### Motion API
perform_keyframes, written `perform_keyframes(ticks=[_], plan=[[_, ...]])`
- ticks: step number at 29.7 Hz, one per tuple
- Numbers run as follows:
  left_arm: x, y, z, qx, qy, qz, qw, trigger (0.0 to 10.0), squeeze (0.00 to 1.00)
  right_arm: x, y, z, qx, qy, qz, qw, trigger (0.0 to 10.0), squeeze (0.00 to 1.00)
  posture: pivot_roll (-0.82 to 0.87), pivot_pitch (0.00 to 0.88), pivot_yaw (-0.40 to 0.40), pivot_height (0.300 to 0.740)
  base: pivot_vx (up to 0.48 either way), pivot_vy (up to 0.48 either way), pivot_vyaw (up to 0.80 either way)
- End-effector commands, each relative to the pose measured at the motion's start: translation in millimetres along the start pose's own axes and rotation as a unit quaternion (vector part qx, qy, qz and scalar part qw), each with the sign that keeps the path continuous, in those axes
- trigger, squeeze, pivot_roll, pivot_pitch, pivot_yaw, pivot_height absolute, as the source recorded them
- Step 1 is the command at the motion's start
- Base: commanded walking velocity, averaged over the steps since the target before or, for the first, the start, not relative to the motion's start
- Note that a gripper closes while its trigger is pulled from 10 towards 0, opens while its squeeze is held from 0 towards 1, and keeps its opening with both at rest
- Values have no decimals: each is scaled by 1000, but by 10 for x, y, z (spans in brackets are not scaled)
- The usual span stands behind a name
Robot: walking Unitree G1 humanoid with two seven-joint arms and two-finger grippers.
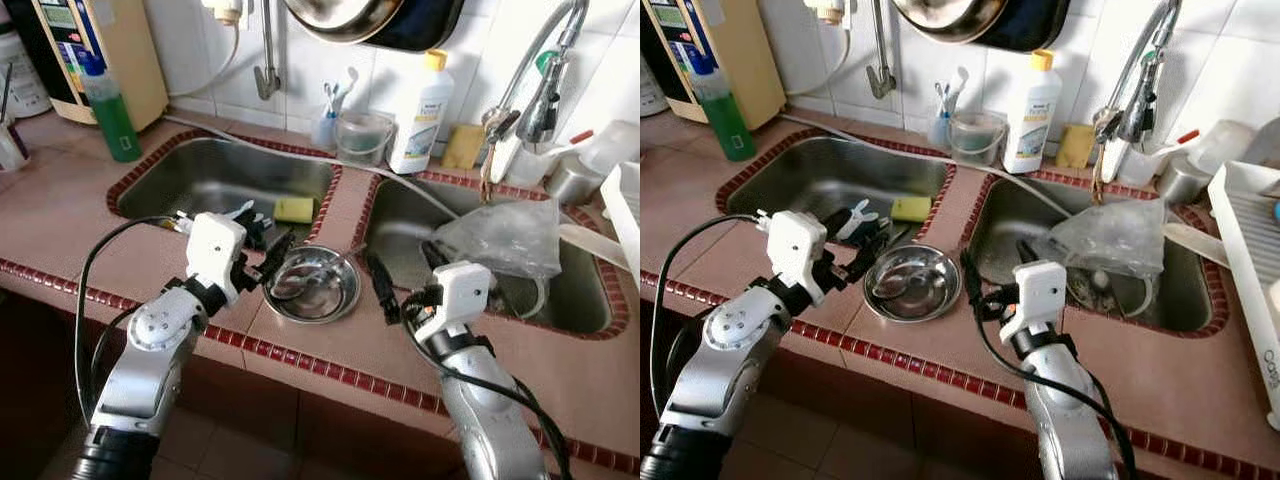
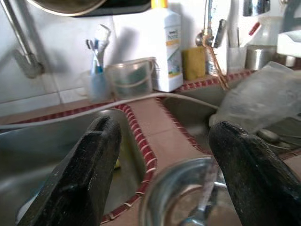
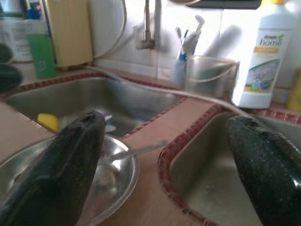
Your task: Kitchen organization
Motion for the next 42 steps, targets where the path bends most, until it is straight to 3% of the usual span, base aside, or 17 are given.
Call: perform_keyframes(ticks=[1, 12, 22, 27, 30, 42], plan=[[90, 24, 35, -24, 9, 15, 1000, 10000, 0, 40, -63, -83, 14, -8, 0, 1000, 10000, 0, -79, 106, -6, 740, 0, 0, 0], [61, 178, 139, -72, -4, 22, 997, 10000, 0, 32, -198, -435, 47, -55, 12, 997, 10000, 0, -107, 121, 19, 740, 0, 0, 0], [-45, 328, 284, -106, -33, 27, 993, 10000, 0, 96, -368, -523, 76, -61, 31, 995, 10000, 0, -120, 137, 32, 740, 0, 0, 0], [-189, 249, 341, -94, -78, 0, 993, 10000, 0, 121, -430, -574, 82, -62, 34, 994, 10000, 0, -136, 156, 50, 740, 0, 0, 0], [-253, 192, 358, -96, -101, 5, 990, 10000, 0, 148, -433, -602, 76, -62, 35, 995, 10000, 0, -144, 169, 60, 740, 0, 0, 0], [-214, 202, 440, -141, -113, 20, 983, 10000, 0, 181, -464, -667, 68, -66, 39, 995, 10000, 0, -157, 208, 83, 740, 0, 0, 0]])
Point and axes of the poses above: a point about 5 cm out from each wrist's last joint towards the gripper, its own z axis pointing out of the wrist towards the gripper, its own x axis along the axis of the wrist's last joint, y = z × x, the point moved 5 cm from there along z, pointing out of the wrist towards the gripper, and after that the axes turned 15 degrees about z, right-handed, at the moved point
